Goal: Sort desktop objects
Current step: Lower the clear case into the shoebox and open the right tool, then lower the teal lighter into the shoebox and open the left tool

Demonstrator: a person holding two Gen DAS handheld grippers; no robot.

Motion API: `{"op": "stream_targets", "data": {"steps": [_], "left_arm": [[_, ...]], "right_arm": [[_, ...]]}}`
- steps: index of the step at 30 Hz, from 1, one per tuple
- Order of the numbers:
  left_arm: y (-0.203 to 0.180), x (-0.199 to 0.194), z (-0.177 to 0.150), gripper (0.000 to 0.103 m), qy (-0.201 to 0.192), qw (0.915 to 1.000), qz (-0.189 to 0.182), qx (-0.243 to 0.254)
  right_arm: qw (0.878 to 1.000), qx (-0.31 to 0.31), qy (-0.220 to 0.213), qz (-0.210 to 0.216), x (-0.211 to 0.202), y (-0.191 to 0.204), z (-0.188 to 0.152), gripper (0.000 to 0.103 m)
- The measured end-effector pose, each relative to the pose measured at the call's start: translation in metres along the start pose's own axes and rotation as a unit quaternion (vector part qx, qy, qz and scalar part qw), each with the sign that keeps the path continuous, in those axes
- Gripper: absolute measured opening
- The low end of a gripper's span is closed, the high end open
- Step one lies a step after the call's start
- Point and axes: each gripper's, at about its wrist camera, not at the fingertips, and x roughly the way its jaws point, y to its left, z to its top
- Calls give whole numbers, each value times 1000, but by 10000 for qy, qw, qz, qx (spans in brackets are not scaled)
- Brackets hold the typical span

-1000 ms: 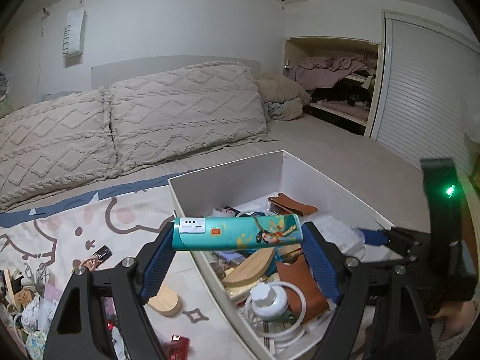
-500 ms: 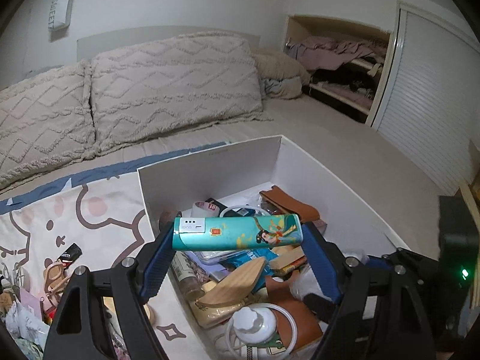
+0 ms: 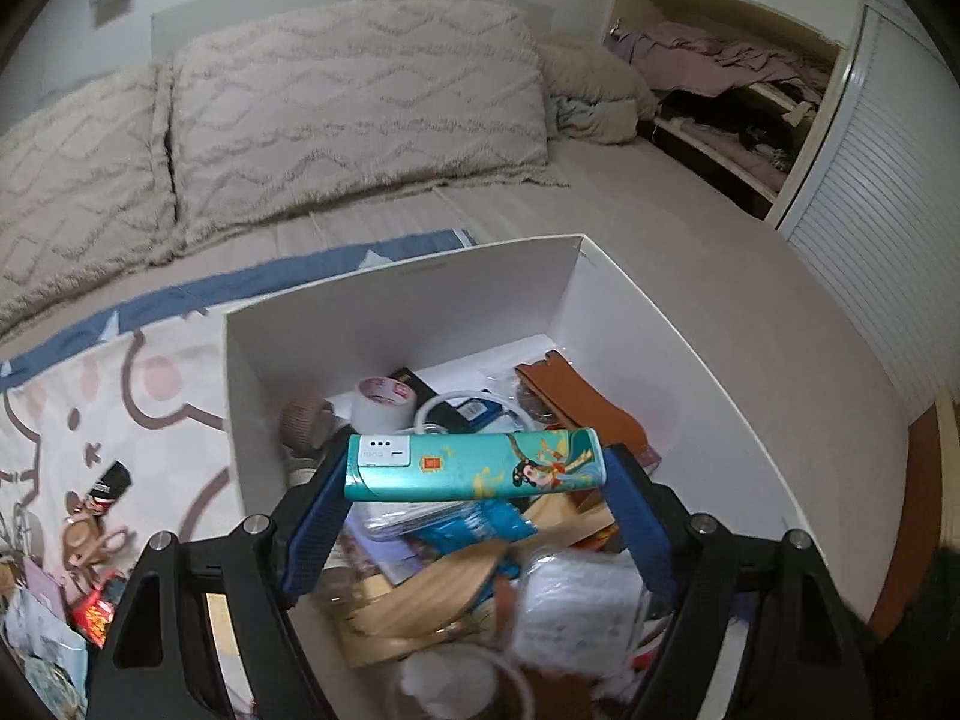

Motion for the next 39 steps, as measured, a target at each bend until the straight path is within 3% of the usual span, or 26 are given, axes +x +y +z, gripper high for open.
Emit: {"op": "stream_targets", "data": {"steps": [8,11,17,24,27,28,30,39], "left_arm": [[-16,30,22,82,317,9993,102,-161],[-18,45,29,82,436,9986,177,-222],[-10,74,43,82,653,9954,261,-643],[-10,95,53,82,707,9935,262,-857],[-9,90,54,83,449,9943,128,-954],[-8,89,55,85,413,9939,106,-1022],[-7,85,54,102,345,9933,30,-1103],[-15,73,44,102,444,9971,211,-588]], "right_arm": [[9981,-422,-372,-246,-14,1,-15,78],[9977,-385,-545,-102,-22,-7,-20,78],[9957,-486,-760,-200,-21,-6,-23,79],[9945,-509,-905,-120,-21,-8,-26,79],[9942,-523,-933,-74,-22,-10,-26,79],[9942,-524,-935,-66,-22,-10,-26,79],[9942,-529,-933,-57,-22,-10,-27,79],[9948,-500,-883,-65,-21,-8,-26,79]]}}
